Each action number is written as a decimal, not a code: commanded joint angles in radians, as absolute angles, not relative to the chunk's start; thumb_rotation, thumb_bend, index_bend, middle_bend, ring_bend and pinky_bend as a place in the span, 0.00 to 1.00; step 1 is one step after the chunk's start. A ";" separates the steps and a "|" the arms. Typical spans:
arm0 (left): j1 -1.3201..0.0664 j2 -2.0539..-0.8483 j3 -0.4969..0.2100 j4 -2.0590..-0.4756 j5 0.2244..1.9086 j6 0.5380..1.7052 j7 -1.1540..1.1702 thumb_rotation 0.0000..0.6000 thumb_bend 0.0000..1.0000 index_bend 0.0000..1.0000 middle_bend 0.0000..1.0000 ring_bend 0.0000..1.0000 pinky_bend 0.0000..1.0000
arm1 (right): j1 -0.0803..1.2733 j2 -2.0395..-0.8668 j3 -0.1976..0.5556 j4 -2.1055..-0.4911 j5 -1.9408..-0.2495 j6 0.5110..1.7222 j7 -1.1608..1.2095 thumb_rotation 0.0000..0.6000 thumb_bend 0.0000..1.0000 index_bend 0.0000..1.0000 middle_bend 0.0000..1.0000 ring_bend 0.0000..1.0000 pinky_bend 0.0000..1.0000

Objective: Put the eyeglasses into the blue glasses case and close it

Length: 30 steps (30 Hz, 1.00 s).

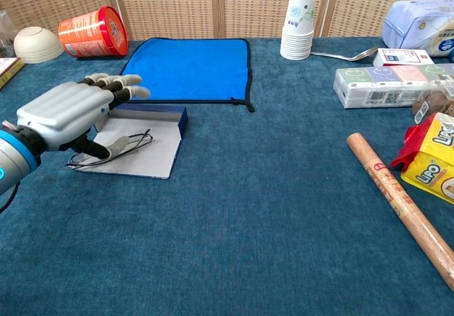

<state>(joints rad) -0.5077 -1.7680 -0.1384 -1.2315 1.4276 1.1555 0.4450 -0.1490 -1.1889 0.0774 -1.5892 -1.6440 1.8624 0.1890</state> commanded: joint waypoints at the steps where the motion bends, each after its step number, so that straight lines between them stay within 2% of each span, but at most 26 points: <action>1: -0.516 -1.771 -0.147 -1.227 1.426 1.163 0.449 0.85 0.39 0.05 0.00 0.00 0.00 | -0.151 -1.188 0.076 -1.588 -1.646 1.866 0.192 1.00 0.38 0.00 0.05 0.00 0.08; 7: -0.508 -1.743 -0.134 -1.265 1.441 1.197 0.445 0.85 0.35 0.04 0.00 0.00 0.00 | -0.150 -1.188 0.078 -1.591 -1.652 1.867 0.189 1.00 0.38 0.00 0.05 0.00 0.08; 18: -0.418 -1.599 -0.030 -1.460 1.441 1.242 0.489 0.76 0.31 0.00 0.00 0.00 0.00 | -0.141 -1.191 0.079 -1.596 -1.661 1.856 0.183 1.00 0.38 0.00 0.05 0.00 0.08; 24: -0.395 -1.594 -0.011 -1.453 1.414 1.238 0.513 0.76 0.30 0.00 0.00 0.00 0.00 | -0.137 -1.194 0.079 -1.596 -1.658 1.847 0.183 1.00 0.38 0.00 0.05 0.00 0.08; 30: -0.391 -1.621 -0.021 -1.397 1.406 1.244 0.517 0.75 0.30 0.00 0.00 0.00 0.00 | -0.139 -1.193 0.081 -1.596 -1.650 1.846 0.182 1.00 0.38 0.00 0.05 0.00 0.08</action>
<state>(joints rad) -0.3921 -1.6153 -0.0177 -1.4047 1.4096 1.2434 0.5159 -0.1387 -1.1930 0.0805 -1.5959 -1.6500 1.8461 0.1824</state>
